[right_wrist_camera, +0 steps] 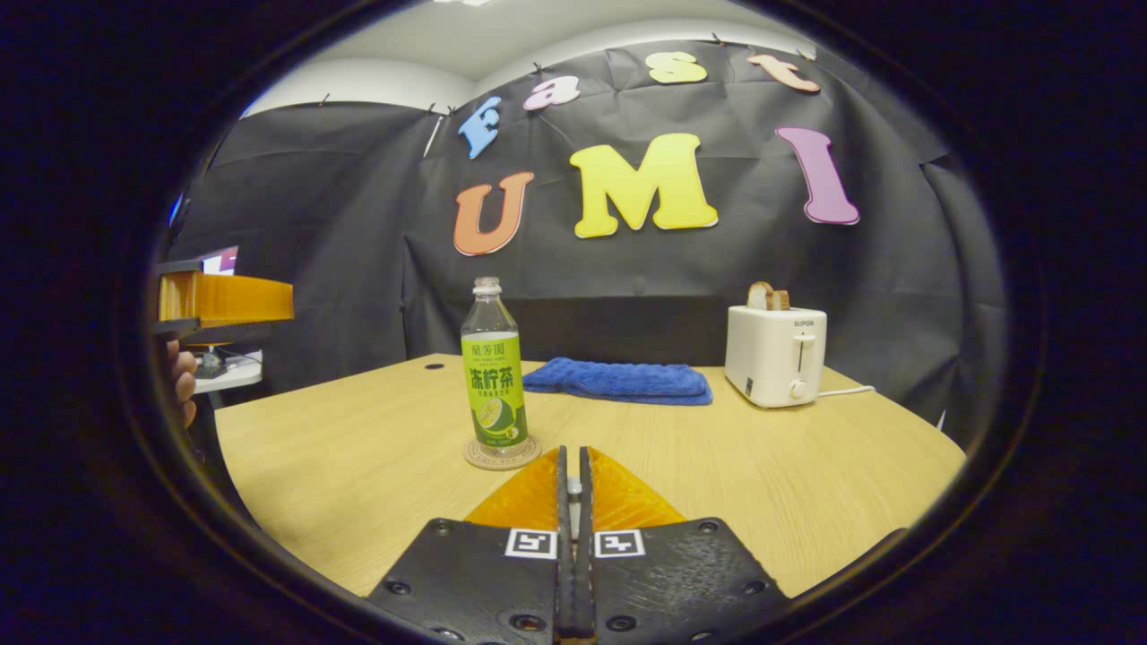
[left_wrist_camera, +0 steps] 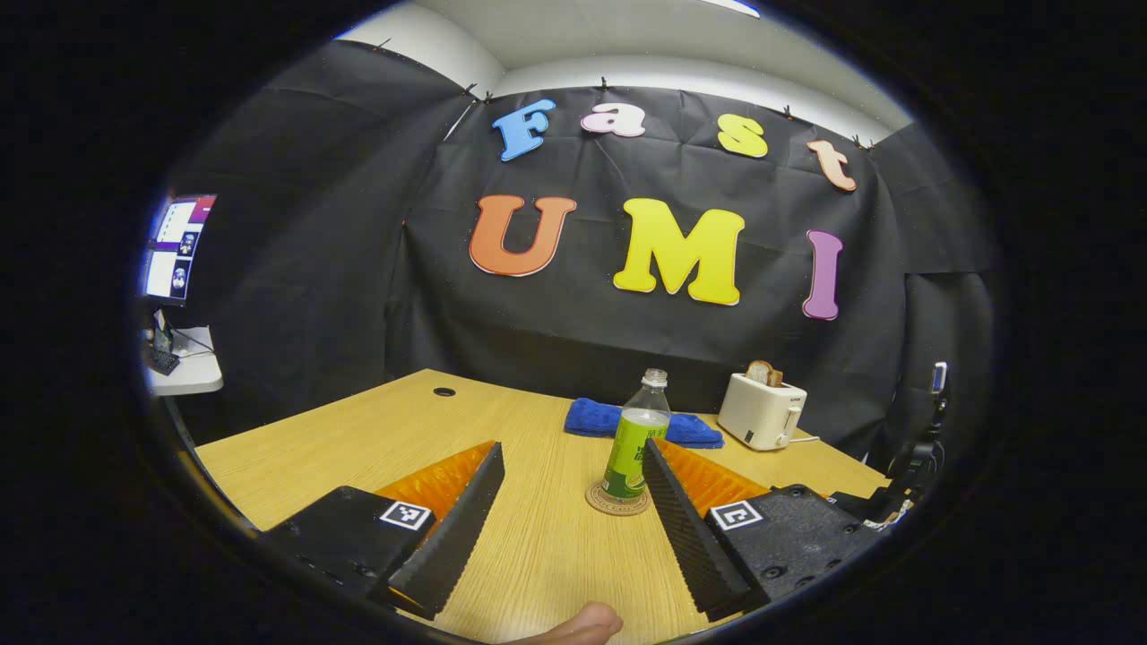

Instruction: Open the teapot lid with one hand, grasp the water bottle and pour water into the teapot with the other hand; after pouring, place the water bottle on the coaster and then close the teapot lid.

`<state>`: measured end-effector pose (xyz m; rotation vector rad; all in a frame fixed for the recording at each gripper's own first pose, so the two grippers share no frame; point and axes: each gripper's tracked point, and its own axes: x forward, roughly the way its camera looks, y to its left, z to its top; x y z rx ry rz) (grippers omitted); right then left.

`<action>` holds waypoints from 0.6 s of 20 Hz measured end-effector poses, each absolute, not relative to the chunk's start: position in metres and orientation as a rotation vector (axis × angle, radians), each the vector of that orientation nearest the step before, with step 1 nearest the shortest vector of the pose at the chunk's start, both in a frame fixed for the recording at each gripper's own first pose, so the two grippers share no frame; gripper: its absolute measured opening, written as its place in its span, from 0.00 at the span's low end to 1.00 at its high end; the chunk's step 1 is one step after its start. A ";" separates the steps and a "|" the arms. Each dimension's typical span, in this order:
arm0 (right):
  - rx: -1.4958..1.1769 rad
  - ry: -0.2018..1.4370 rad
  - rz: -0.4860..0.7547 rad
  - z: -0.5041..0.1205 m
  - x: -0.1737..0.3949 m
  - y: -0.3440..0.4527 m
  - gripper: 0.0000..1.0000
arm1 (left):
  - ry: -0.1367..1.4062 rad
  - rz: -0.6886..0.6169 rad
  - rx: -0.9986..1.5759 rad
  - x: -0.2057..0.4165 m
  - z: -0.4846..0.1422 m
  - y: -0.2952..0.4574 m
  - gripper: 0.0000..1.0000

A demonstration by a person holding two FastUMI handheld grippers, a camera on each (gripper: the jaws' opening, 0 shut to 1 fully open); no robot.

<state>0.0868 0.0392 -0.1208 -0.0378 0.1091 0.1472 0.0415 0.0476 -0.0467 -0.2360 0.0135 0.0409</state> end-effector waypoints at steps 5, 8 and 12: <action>-0.063 0.137 0.135 -0.131 0.086 0.038 0.01 | 0.018 0.026 -0.217 0.040 -0.047 0.046 0.97; -0.060 0.132 0.124 -0.127 0.084 0.036 0.06 | 0.036 0.010 -0.193 0.042 -0.050 0.040 0.97; -0.025 0.069 0.079 -0.092 0.075 0.022 0.44 | 0.055 -0.009 -0.135 0.040 -0.054 0.031 0.97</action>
